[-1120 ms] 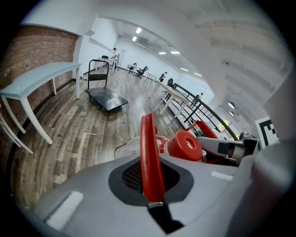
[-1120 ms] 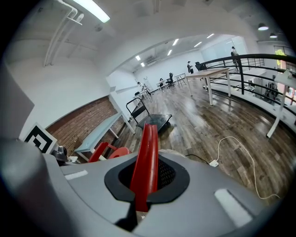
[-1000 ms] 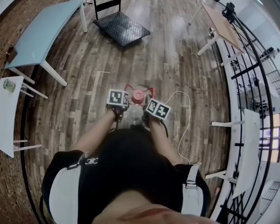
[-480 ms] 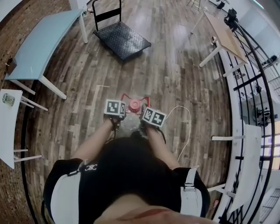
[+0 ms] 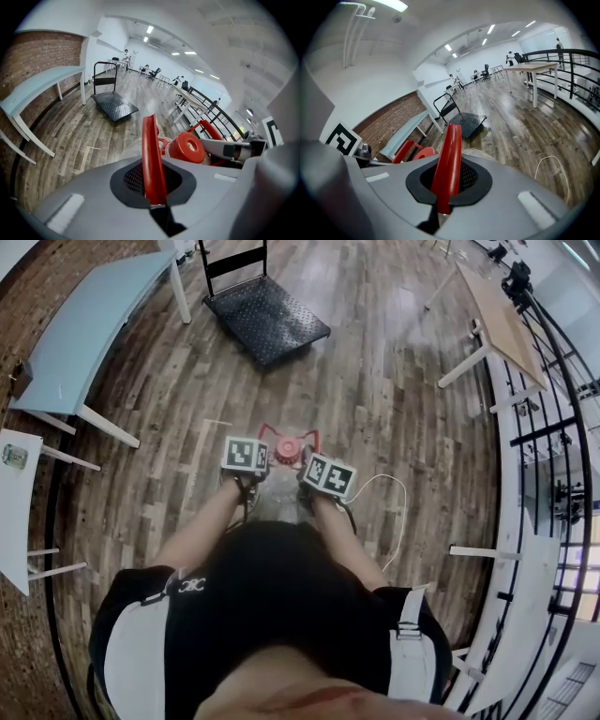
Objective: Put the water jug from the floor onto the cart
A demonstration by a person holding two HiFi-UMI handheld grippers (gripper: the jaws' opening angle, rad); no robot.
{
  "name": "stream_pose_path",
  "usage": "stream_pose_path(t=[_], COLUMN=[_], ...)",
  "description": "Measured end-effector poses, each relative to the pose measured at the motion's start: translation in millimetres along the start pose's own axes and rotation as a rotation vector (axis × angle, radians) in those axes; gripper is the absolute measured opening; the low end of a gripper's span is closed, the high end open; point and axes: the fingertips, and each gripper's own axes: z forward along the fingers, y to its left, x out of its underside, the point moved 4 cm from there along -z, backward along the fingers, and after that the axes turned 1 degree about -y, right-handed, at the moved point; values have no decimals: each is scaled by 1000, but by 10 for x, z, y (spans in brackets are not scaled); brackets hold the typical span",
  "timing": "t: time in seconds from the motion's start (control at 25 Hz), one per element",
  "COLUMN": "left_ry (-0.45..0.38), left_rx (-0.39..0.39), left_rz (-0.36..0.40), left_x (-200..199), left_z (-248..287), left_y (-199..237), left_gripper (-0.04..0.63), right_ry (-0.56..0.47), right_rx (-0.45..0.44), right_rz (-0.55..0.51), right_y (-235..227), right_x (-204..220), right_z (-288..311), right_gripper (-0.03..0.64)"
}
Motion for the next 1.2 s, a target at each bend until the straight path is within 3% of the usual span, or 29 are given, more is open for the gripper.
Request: stream_pose_path(t=[0.48, 1.2], left_ry=[1, 15], left_rx=[-49, -7], left_rz=[-13, -19], left_x=[-639, -1433], left_z=[619, 1304], left_y=[-275, -166], left_gripper=[3, 5], right_ry=[29, 43], right_rx=[-57, -36], right_rz=[-30, -23], right_y=[-495, -779], right_x=[-666, -1345], right_z=[447, 1170], right_gripper=[17, 17])
